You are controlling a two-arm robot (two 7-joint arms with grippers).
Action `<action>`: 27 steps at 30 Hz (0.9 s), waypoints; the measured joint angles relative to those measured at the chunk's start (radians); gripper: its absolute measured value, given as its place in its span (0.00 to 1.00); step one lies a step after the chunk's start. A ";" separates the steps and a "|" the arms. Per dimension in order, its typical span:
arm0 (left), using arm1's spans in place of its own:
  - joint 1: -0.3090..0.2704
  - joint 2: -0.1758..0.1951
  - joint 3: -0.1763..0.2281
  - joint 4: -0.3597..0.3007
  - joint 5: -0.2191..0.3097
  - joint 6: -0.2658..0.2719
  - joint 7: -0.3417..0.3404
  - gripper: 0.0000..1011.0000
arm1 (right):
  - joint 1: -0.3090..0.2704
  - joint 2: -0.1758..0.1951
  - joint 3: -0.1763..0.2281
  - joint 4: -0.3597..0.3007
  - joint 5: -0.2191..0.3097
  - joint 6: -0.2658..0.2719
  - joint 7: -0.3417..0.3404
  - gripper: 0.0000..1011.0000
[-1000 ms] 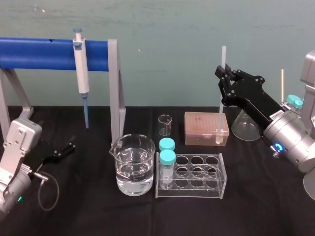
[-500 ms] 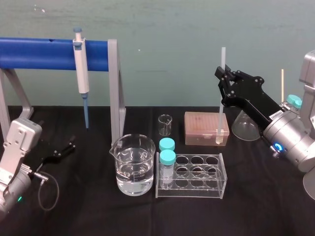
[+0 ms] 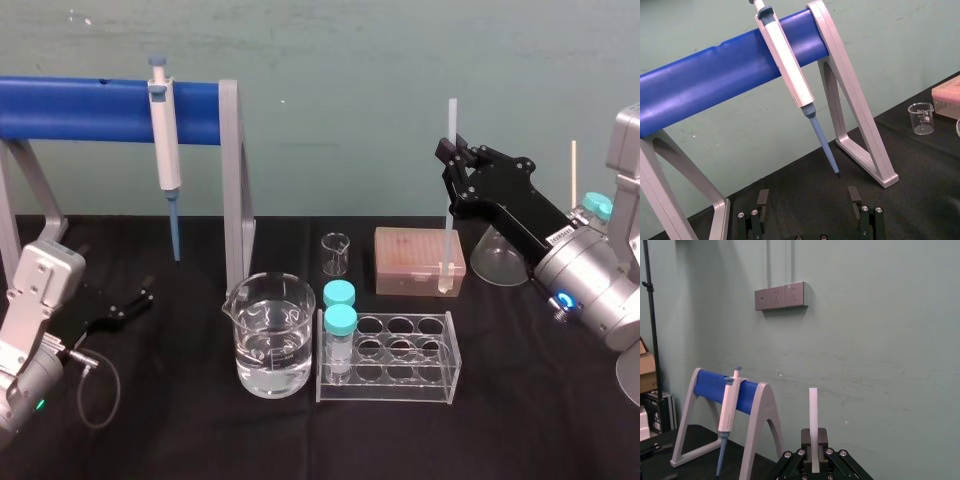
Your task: Pick up the stirring rod with one hand, then place it down.
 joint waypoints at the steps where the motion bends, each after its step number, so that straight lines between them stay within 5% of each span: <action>1: 0.000 0.000 0.000 0.000 0.000 0.000 0.000 0.99 | 0.001 0.001 0.000 0.002 0.000 -0.001 0.002 0.07; 8: 0.000 0.000 0.000 0.000 0.000 0.000 0.000 0.99 | 0.009 0.019 -0.008 0.030 0.037 -0.036 0.081 0.07; 18: 0.000 0.000 0.000 0.000 0.000 0.000 0.000 0.99 | 0.044 0.052 -0.054 0.134 0.162 -0.102 0.287 0.07; 27: 0.000 0.000 0.000 0.000 0.000 0.000 0.000 0.99 | 0.066 0.050 -0.104 0.226 0.144 -0.149 0.299 0.07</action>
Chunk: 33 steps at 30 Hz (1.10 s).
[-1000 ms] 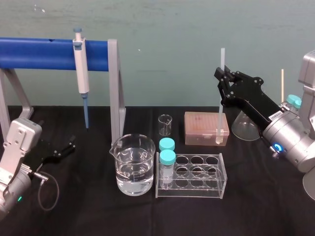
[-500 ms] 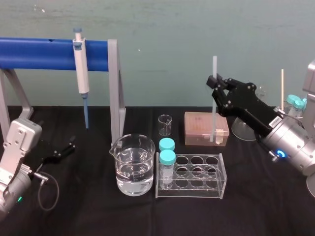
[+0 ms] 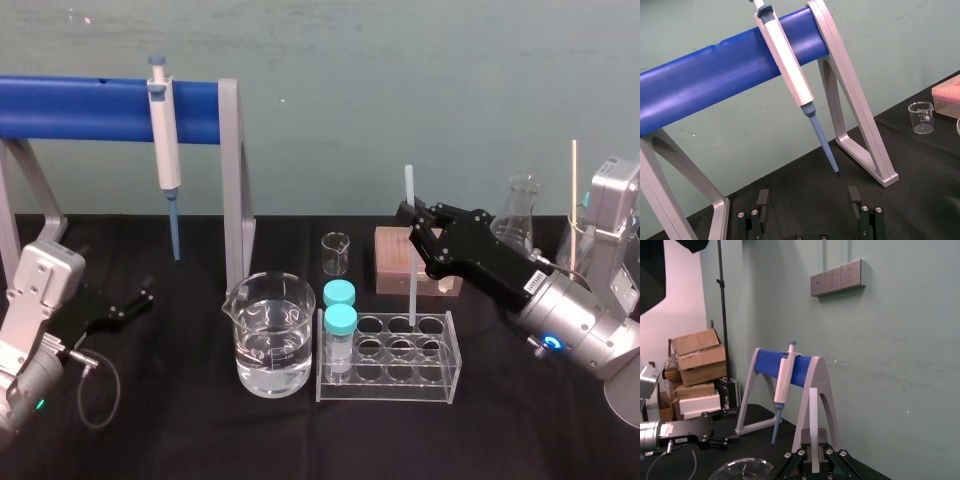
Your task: Pick up the stirring rod with one hand, then place it down.
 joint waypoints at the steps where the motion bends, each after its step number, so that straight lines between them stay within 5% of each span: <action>1: 0.000 0.000 0.000 0.000 0.000 0.000 0.000 0.99 | 0.000 0.000 0.000 0.000 0.000 0.000 0.000 0.07; 20: 0.000 0.000 0.000 0.000 0.000 0.000 0.000 0.99 | 0.018 -0.039 -0.030 0.081 -0.012 -0.078 -0.018 0.07; 33: 0.000 0.000 0.000 0.000 0.000 0.000 0.000 0.99 | 0.019 -0.067 -0.029 0.148 -0.023 -0.086 -0.029 0.07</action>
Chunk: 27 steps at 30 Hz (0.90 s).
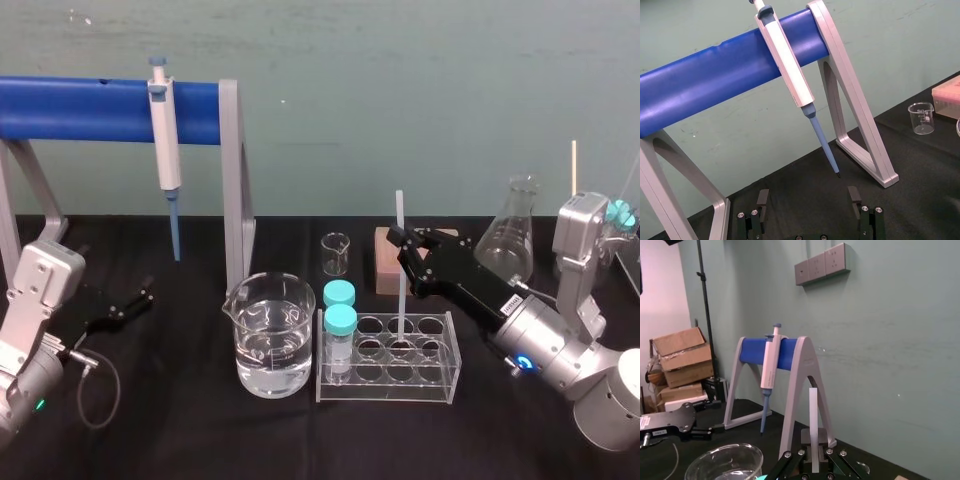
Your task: Pick up the stirring rod with one hand, then place it down.
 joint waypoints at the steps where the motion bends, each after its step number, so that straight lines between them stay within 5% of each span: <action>1: 0.000 0.000 0.000 0.000 0.000 0.000 0.000 0.99 | 0.000 0.000 0.000 0.000 0.000 0.000 0.000 0.07; 27: 0.000 0.000 0.000 0.000 0.000 0.000 0.000 0.99 | -0.027 -0.027 0.006 0.042 -0.039 -0.011 -0.028 0.07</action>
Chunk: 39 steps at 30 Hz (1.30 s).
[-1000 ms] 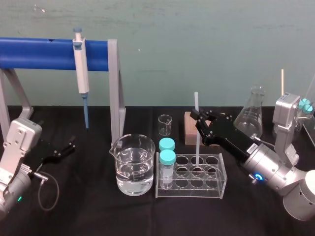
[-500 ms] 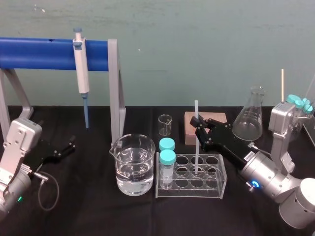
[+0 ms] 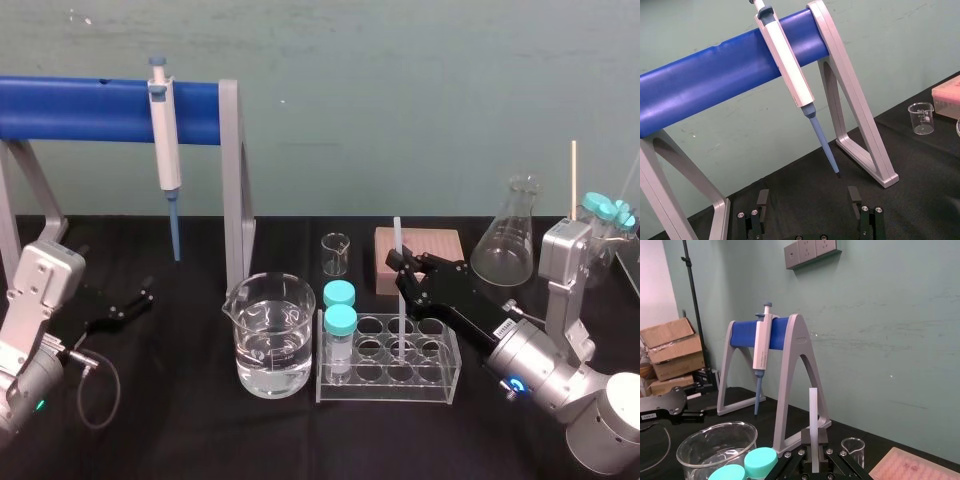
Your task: Pick up the stirring rod with one hand, then place it down.
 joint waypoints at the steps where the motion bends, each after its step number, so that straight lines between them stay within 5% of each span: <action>1: 0.000 0.000 0.000 0.000 0.000 0.000 0.000 0.99 | 0.000 0.000 0.000 0.000 0.000 0.000 0.000 0.07; 11: 0.000 0.000 0.000 0.000 0.000 0.000 0.000 0.99 | 0.001 0.000 0.000 -0.001 0.001 0.000 0.001 0.08; 39: 0.000 0.000 0.000 0.000 0.000 0.000 0.000 0.99 | 0.002 0.001 0.000 -0.001 0.004 0.002 0.005 0.94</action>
